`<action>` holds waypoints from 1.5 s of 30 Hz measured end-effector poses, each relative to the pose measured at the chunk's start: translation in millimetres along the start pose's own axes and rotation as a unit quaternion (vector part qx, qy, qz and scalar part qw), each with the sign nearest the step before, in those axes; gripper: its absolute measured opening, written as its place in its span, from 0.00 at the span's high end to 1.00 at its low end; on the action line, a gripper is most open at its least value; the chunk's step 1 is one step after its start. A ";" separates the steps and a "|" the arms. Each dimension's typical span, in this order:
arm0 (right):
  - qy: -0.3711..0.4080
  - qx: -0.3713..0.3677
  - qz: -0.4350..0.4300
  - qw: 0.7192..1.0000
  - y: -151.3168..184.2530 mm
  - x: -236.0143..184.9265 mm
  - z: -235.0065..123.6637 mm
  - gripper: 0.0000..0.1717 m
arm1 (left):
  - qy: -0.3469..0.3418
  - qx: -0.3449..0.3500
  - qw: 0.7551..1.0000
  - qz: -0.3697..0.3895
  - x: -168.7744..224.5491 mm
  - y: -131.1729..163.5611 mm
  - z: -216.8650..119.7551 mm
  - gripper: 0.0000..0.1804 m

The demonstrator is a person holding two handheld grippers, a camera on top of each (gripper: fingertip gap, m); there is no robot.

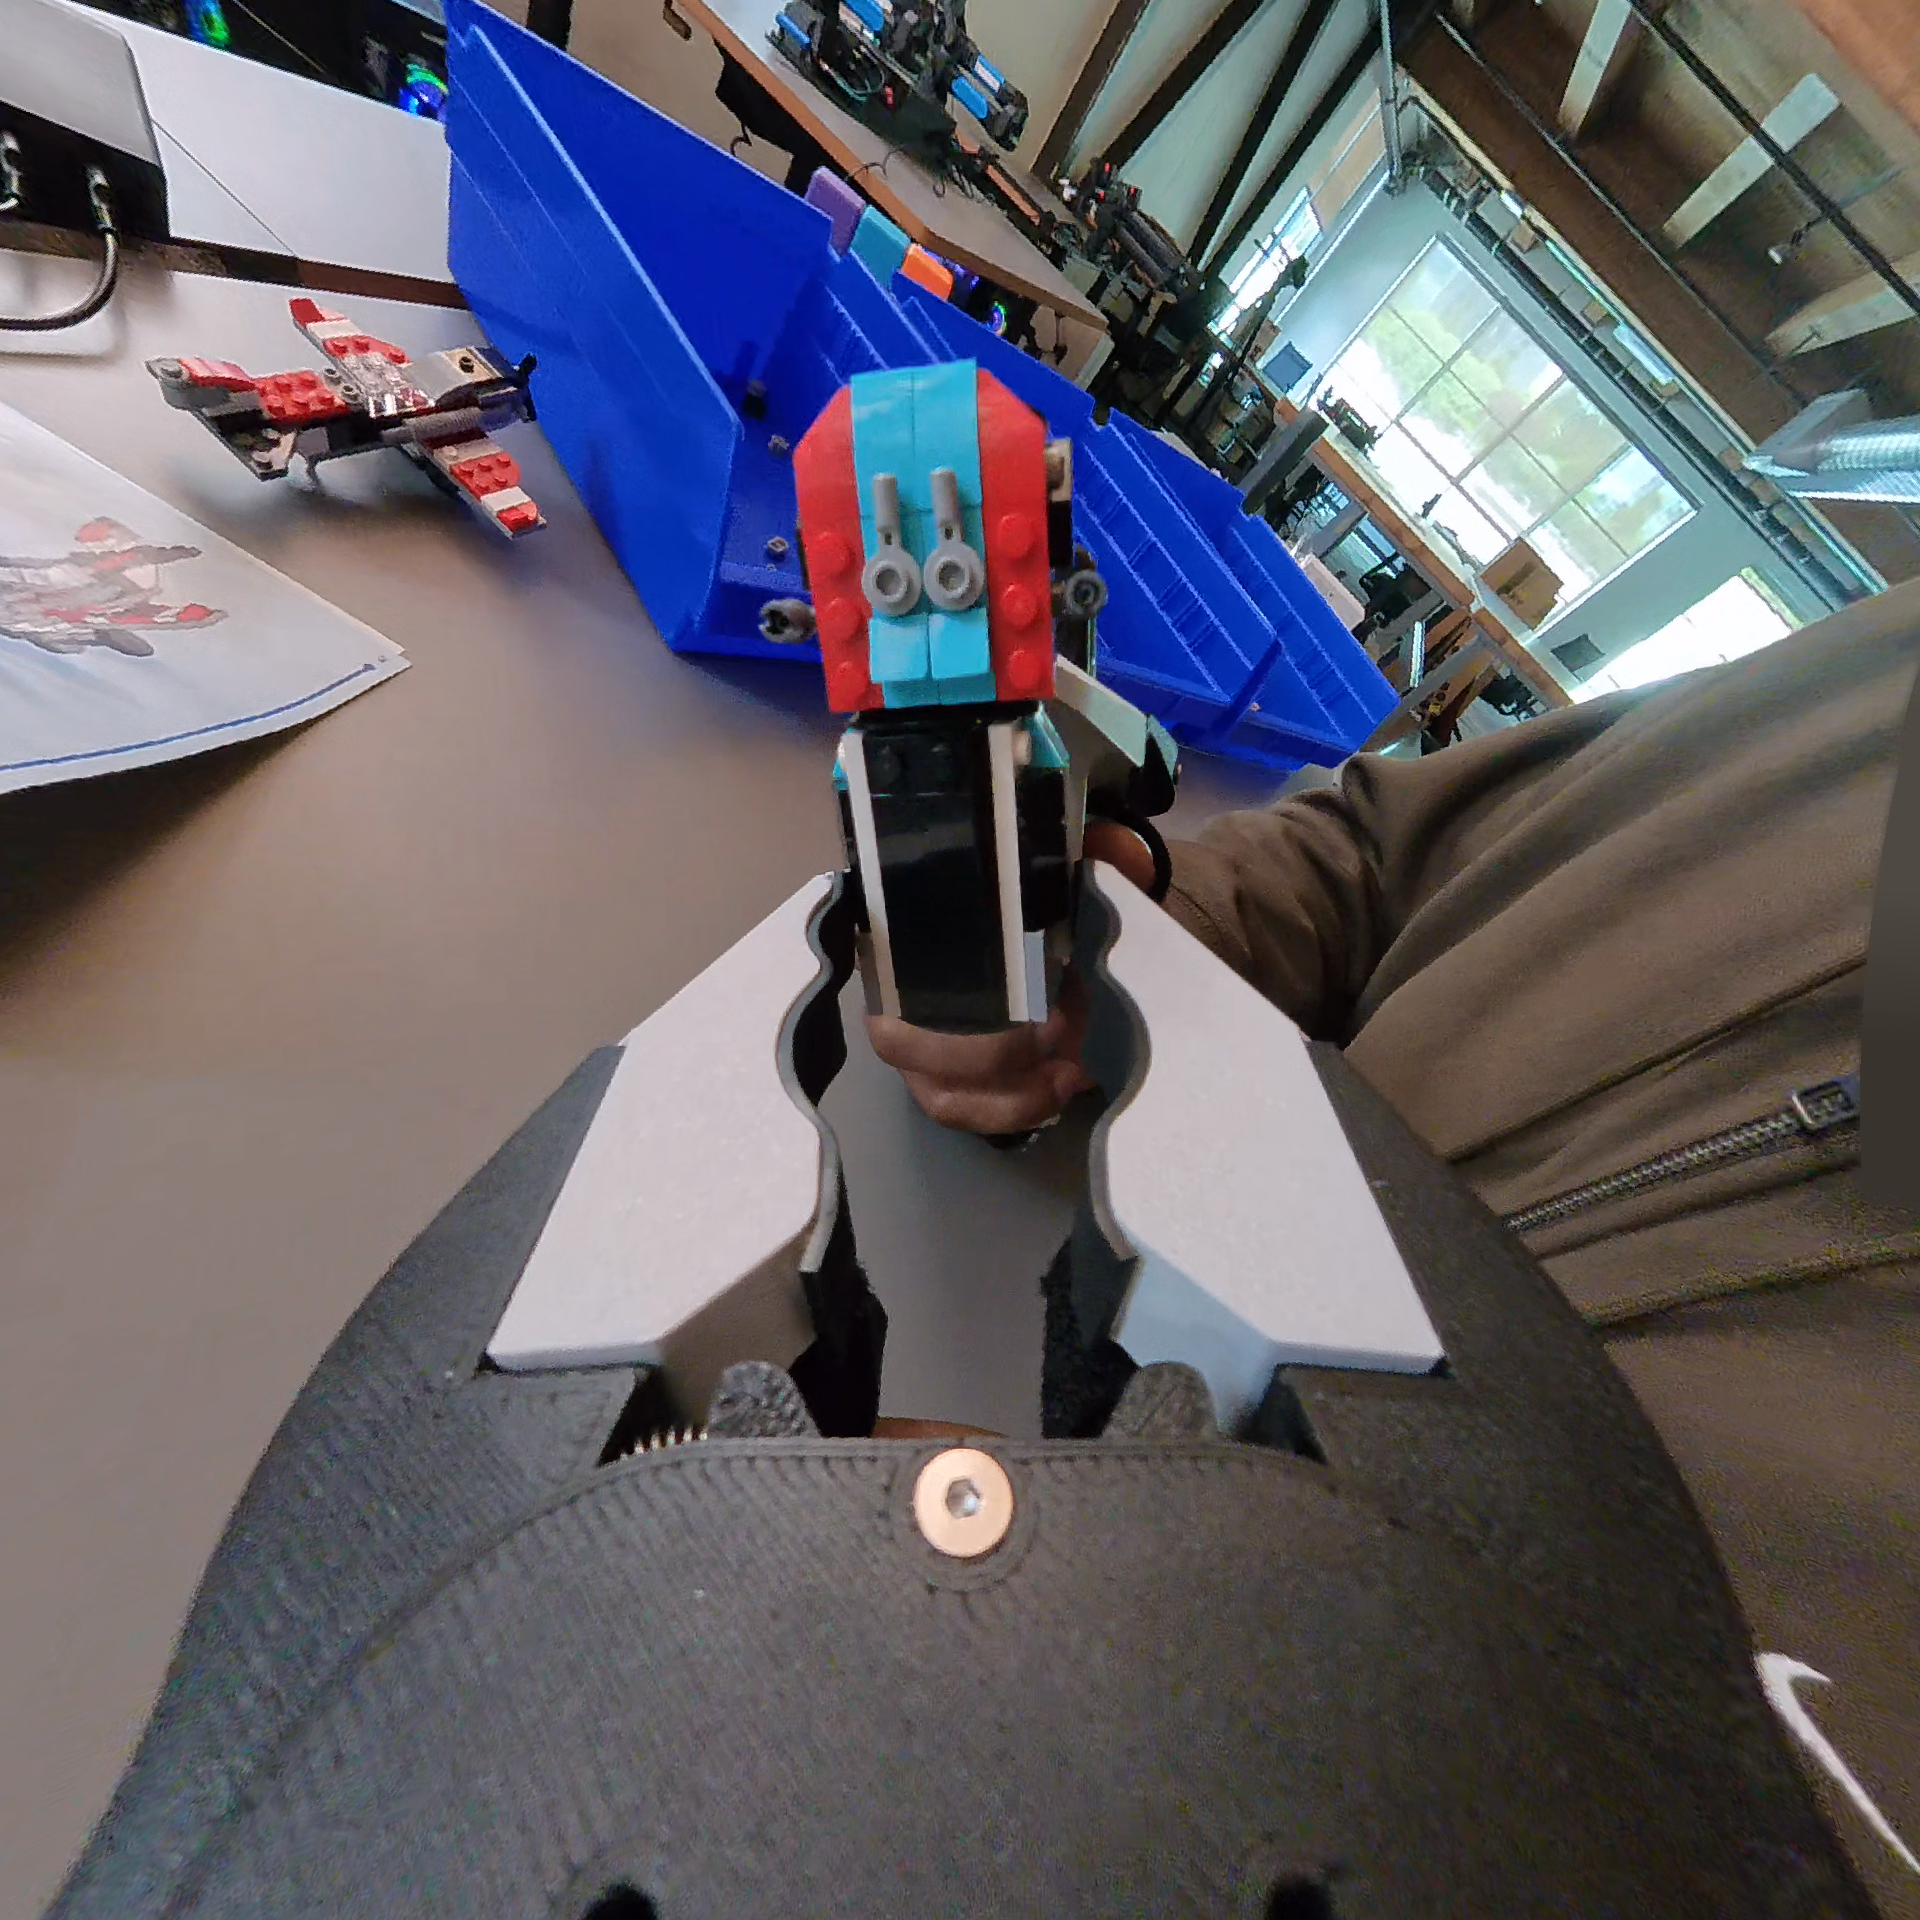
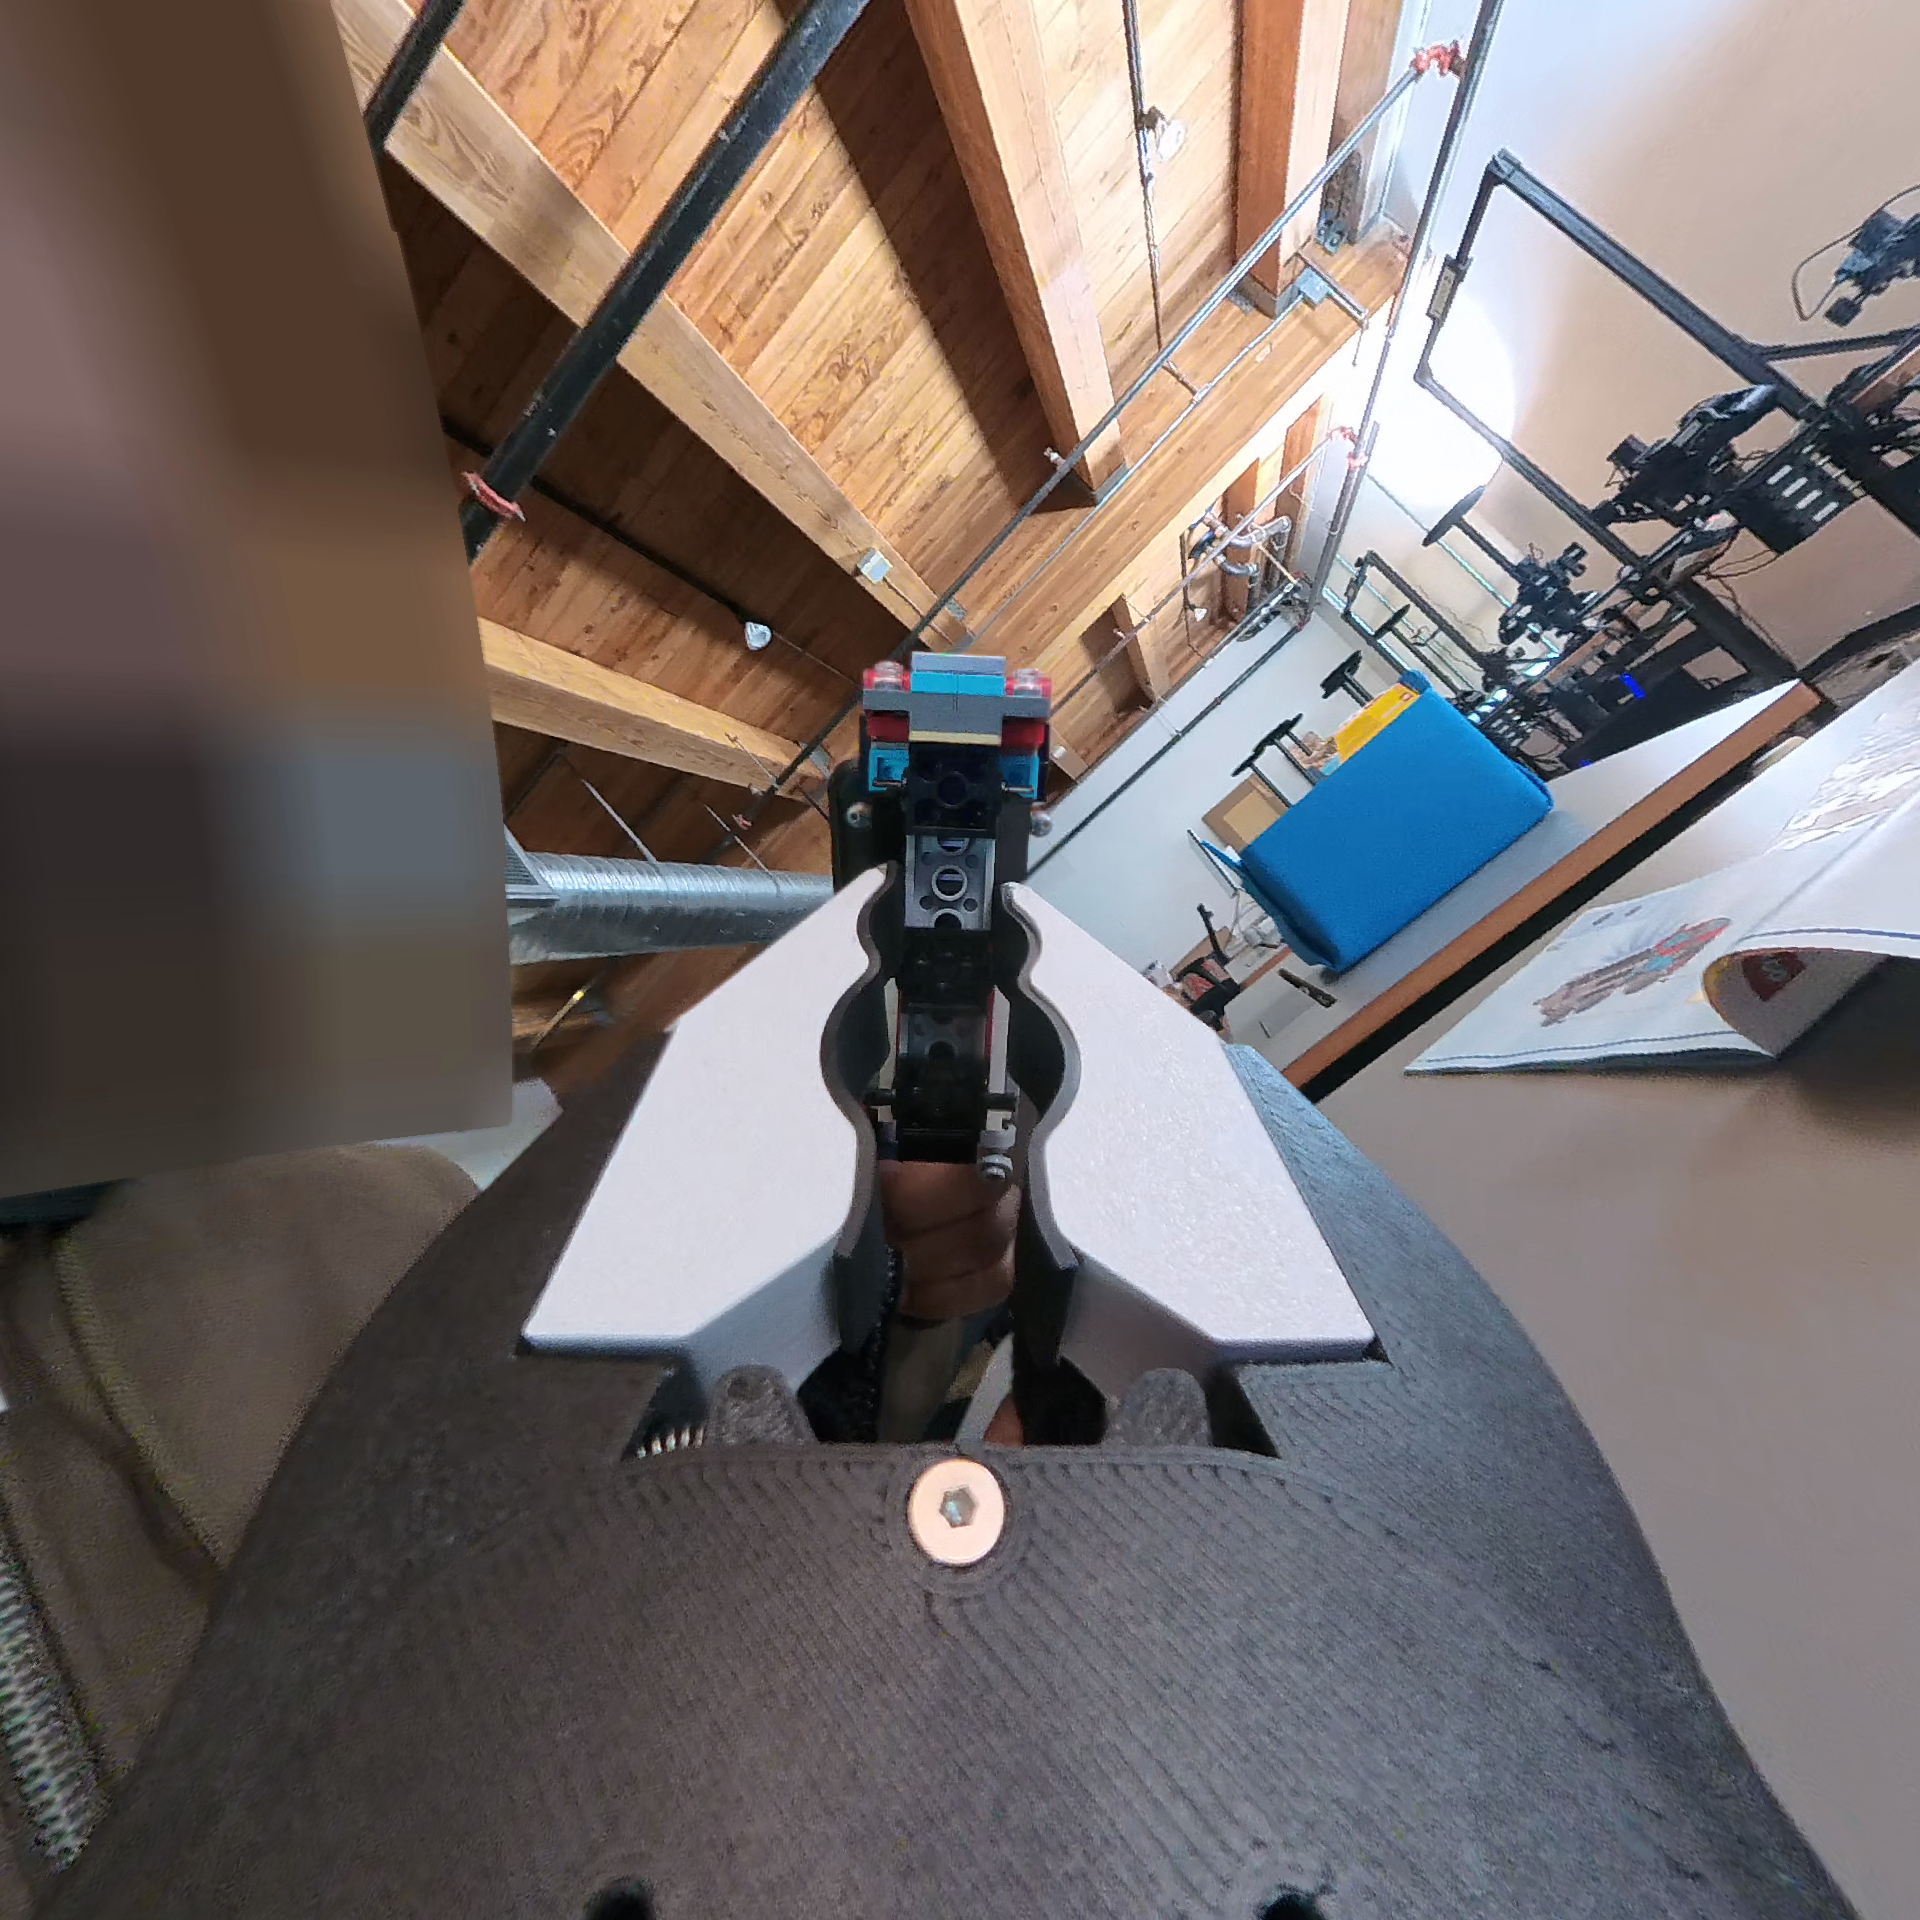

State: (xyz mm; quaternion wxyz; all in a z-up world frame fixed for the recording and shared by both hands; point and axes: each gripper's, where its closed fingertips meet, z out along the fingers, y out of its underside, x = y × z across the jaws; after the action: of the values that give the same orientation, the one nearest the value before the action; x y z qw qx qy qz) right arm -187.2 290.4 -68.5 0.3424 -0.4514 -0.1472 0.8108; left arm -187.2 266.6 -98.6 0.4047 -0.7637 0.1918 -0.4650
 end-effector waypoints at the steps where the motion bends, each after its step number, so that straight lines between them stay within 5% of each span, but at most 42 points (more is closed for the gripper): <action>1: 0.002 -0.001 -0.005 1.000 -0.2 -1.5 -3.3 0.91 | 0.001 0.002 1.000 -0.002 1.9 0.4 1.7 0.76; 32: 0.095 0.052 -0.063 0.992 -40.8 24.4 -33.4 0.91 | 0.156 -0.032 0.987 -0.016 -17.7 -16.9 49.4 0.76; 45: 0.131 0.042 -0.072 0.988 -35.5 35.1 -31.5 0.91 | 0.140 -0.006 0.990 -0.019 -28.9 -10.8 49.4 0.76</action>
State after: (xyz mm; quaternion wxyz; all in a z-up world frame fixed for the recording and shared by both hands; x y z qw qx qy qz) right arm -158.5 337.9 -88.5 0.4345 -0.5271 -0.0993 0.7235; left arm -159.7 314.1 -117.8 0.3605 -0.6972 0.2346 -0.5735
